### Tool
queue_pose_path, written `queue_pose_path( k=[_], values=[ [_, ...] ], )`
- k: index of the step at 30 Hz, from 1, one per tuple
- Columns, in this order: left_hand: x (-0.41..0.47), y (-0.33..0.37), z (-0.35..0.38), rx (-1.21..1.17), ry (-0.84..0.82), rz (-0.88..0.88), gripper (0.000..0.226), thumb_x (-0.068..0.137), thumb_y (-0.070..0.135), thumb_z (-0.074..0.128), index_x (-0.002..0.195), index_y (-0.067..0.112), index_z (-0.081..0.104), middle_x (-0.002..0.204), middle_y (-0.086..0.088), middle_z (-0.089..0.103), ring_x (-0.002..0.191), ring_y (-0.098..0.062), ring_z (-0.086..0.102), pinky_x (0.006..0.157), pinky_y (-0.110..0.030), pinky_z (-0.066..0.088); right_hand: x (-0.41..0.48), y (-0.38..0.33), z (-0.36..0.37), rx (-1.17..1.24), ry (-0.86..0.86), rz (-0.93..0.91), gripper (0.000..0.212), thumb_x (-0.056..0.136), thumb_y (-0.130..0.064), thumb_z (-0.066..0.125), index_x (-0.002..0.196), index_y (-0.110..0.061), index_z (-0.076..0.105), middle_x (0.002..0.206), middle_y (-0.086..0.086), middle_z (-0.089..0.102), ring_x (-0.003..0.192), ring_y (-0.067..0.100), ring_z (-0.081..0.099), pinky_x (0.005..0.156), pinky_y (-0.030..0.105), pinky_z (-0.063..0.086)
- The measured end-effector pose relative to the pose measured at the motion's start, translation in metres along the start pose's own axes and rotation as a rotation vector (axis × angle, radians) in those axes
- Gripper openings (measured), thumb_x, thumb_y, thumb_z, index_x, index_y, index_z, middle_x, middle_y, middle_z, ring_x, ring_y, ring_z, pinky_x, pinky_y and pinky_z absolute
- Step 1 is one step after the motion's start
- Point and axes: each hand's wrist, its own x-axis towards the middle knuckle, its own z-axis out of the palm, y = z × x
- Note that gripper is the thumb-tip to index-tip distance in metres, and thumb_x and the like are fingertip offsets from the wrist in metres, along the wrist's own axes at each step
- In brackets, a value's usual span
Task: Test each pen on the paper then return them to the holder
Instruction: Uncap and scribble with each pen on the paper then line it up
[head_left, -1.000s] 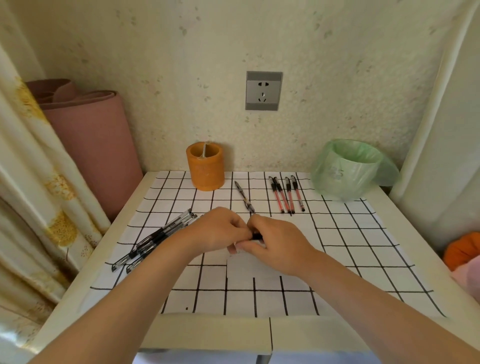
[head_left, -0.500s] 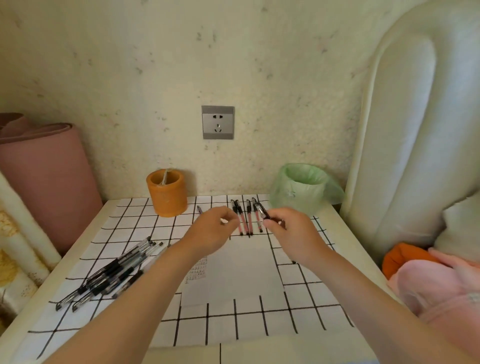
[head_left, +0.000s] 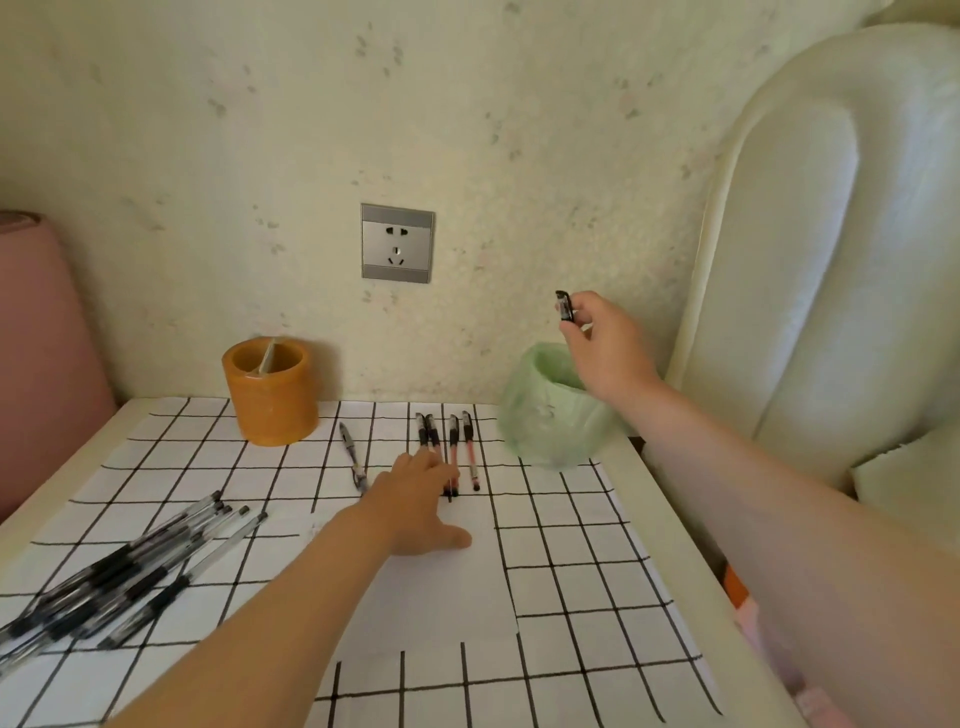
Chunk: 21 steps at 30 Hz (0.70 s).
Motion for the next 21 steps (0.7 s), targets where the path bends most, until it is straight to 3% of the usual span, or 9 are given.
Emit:
queue_pose_path(
  k=[6, 8, 12, 21],
  values=[
    [0.004, -0.006, 0.005, -0.003, 0.028, 0.017, 0.091, 0.079, 0.063, 0.068, 0.153, 0.030, 0.027, 0.155, 0.006, 0.022, 0.141, -0.018, 0.025, 0.113, -0.039, 0.030, 0.018, 0.026, 0.016, -0.379, -0.245, 0.054, 0.018, 0.098, -0.024, 0.050, 0.105, -0.013, 0.062, 0.099, 0.011, 0.071, 0.088, 0.034, 0.063, 0.071, 0.039, 0.050],
    [0.005, -0.007, 0.007, -0.008, 0.030, 0.019, 0.093, 0.078, 0.064, 0.068, 0.154, 0.030, 0.026, 0.156, 0.006, 0.021, 0.141, -0.018, 0.025, 0.113, -0.039, 0.030, 0.021, 0.029, 0.018, -0.473, -0.340, 0.102, 0.024, 0.097, -0.023, 0.051, 0.115, -0.013, 0.064, 0.111, 0.011, 0.070, 0.099, 0.033, 0.063, 0.080, 0.040, 0.053],
    [0.007, -0.005, 0.008, 0.006, 0.047, 0.024, 0.091, 0.079, 0.064, 0.067, 0.153, 0.030, 0.027, 0.155, 0.005, 0.022, 0.141, -0.018, 0.025, 0.114, -0.039, 0.028, 0.021, 0.027, 0.018, -0.409, -0.404, 0.142, 0.038, 0.097, -0.017, 0.052, 0.135, -0.013, 0.057, 0.134, 0.009, 0.060, 0.120, 0.028, 0.057, 0.098, 0.036, 0.048],
    [-0.012, -0.016, -0.006, -0.101, 0.234, 0.026, 0.064, 0.089, 0.052, 0.062, 0.145, 0.028, 0.042, 0.142, 0.004, 0.041, 0.133, -0.016, 0.036, 0.106, -0.035, 0.040, -0.012, -0.035, 0.039, -0.217, -0.408, 0.022, 0.023, 0.095, -0.021, 0.055, 0.112, -0.017, 0.069, 0.110, 0.000, 0.068, 0.096, 0.019, 0.064, 0.086, 0.029, 0.050]
  ],
)
